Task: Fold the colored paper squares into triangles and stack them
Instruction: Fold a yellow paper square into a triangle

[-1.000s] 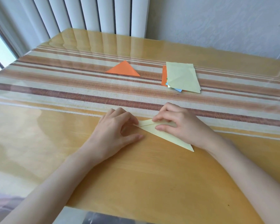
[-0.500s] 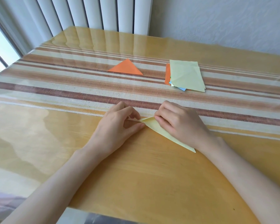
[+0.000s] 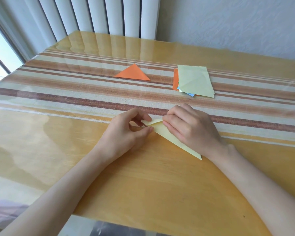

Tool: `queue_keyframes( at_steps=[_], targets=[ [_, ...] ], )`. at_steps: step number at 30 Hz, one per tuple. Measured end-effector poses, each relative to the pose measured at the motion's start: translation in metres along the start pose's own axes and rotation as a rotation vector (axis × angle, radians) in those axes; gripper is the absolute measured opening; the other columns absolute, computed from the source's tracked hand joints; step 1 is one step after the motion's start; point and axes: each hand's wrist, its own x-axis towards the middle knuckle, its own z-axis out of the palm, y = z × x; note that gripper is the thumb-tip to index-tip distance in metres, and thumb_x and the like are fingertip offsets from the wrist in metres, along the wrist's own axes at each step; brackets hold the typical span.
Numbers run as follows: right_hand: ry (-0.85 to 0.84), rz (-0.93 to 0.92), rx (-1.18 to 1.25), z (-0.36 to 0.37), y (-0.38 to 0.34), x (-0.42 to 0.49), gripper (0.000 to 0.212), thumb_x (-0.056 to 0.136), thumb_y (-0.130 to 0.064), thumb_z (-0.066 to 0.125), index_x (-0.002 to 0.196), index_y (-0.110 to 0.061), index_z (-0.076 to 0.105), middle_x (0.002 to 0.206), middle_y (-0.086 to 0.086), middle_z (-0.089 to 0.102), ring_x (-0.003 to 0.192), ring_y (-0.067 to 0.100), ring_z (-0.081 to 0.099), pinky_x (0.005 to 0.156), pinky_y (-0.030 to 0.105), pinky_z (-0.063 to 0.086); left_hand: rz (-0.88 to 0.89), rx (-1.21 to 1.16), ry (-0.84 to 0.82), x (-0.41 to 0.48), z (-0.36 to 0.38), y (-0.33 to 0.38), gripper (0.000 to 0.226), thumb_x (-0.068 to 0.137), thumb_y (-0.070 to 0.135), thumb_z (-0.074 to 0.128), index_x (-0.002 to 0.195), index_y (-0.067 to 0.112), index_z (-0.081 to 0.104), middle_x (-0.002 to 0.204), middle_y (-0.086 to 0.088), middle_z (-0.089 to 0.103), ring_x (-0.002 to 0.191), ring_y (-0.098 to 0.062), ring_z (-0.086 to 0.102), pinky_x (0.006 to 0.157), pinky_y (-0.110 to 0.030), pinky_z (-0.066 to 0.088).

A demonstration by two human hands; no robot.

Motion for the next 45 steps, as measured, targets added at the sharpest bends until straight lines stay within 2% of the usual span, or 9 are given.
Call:
queue_keyframes(
  at_steps=[4, 9, 16, 22, 26, 32, 35, 41, 45],
  targets=[
    [0.019, 0.005, -0.002, 0.001, -0.002, -0.001, 0.017, 0.093, -0.011, 0.060, 0.080, -0.005, 0.069, 0.077, 0.005, 0.062, 0.068, 0.022, 0.054, 0.052, 0.033, 0.046, -0.005, -0.035, 0.012, 0.000, -0.001, 0.002, 0.015, 0.083, 0.011, 0.072, 0.088, 0.021, 0.062, 0.074, 0.008, 0.057, 0.049, 0.000, 0.049, 0.055, -0.008, 0.037],
    [-0.154, 0.106, 0.153, 0.007, -0.004, -0.008, 0.024, 0.092, -0.027, 0.057, 0.101, -0.008, 0.068, 0.095, 0.003, 0.064, 0.087, 0.019, 0.053, 0.072, 0.030, 0.044, 0.042, 0.053, 0.036, 0.001, -0.004, 0.000, 0.010, 0.085, 0.009, 0.071, 0.089, 0.018, 0.067, 0.070, 0.012, 0.056, 0.052, 0.007, 0.049, 0.057, -0.007, 0.035],
    [-0.217, 0.201, 0.228, 0.012, -0.004, -0.007, 0.027, 0.091, -0.027, 0.049, 0.098, -0.010, 0.069, 0.093, 0.000, 0.065, 0.086, 0.020, 0.057, 0.070, 0.035, 0.048, 0.084, 0.304, 0.140, -0.001, -0.004, -0.005, 0.004, 0.083, 0.015, 0.072, 0.085, 0.017, 0.072, 0.067, 0.014, 0.060, 0.070, 0.004, 0.056, 0.063, -0.004, 0.035],
    [-0.232, 0.316, 0.372, 0.016, 0.000, -0.001, 0.028, 0.093, -0.025, 0.047, 0.095, -0.010, 0.071, 0.090, -0.003, 0.063, 0.086, 0.014, 0.052, 0.076, 0.034, 0.046, 0.136, 0.414, 0.180, 0.005, -0.005, -0.015, 0.006, 0.087, 0.017, 0.068, 0.083, 0.019, 0.071, 0.073, 0.013, 0.052, 0.073, -0.006, 0.048, 0.069, -0.010, 0.034],
    [-0.257, 0.436, 0.507, 0.015, 0.002, 0.003, 0.018, 0.093, -0.010, 0.055, 0.105, -0.008, 0.069, 0.099, -0.004, 0.061, 0.095, 0.010, 0.052, 0.084, 0.033, 0.044, 0.032, 0.414, 0.203, 0.010, -0.004, -0.019, 0.013, 0.089, 0.028, 0.066, 0.078, 0.022, 0.062, 0.080, 0.010, 0.045, 0.085, -0.018, 0.045, 0.070, -0.024, 0.029],
    [-0.229, 0.327, 0.309, 0.020, -0.002, 0.003, 0.015, 0.087, -0.002, 0.062, 0.101, -0.009, 0.064, 0.099, 0.004, 0.057, 0.088, 0.022, 0.056, 0.077, 0.036, 0.045, -0.078, 0.495, 0.212, 0.018, 0.002, -0.014, 0.029, 0.086, 0.042, 0.065, 0.066, 0.031, 0.046, 0.078, 0.012, 0.048, 0.086, -0.017, 0.044, 0.072, -0.028, 0.027],
    [-0.197, 0.294, 0.226, 0.022, 0.000, 0.002, 0.008, 0.086, -0.004, 0.065, 0.092, -0.009, 0.067, 0.097, 0.005, 0.057, 0.084, 0.020, 0.048, 0.076, 0.034, 0.042, -0.099, 0.490, 0.204, 0.019, 0.003, -0.012, 0.026, 0.083, 0.044, 0.066, 0.069, 0.031, 0.049, 0.080, 0.012, 0.048, 0.088, -0.015, 0.044, 0.074, -0.028, 0.026],
    [-0.194, 0.314, 0.209, 0.025, 0.000, 0.000, 0.019, 0.090, -0.015, 0.054, 0.100, -0.010, 0.069, 0.098, 0.004, 0.059, 0.090, 0.018, 0.044, 0.079, 0.030, 0.039, -0.097, 0.287, 0.055, 0.021, -0.010, -0.014, 0.012, 0.089, 0.034, 0.063, 0.077, 0.034, 0.061, 0.087, 0.009, 0.052, 0.092, -0.023, 0.050, 0.081, -0.034, 0.038],
    [-0.205, 0.347, 0.232, 0.024, 0.000, 0.001, 0.021, 0.087, -0.014, 0.056, 0.102, -0.008, 0.069, 0.099, 0.004, 0.061, 0.093, 0.017, 0.043, 0.080, 0.035, 0.044, -0.109, 0.285, 0.032, 0.023, -0.014, -0.015, 0.016, 0.094, 0.026, 0.059, 0.080, 0.032, 0.063, 0.085, 0.009, 0.046, 0.093, -0.024, 0.047, 0.079, -0.032, 0.034]
  ],
)
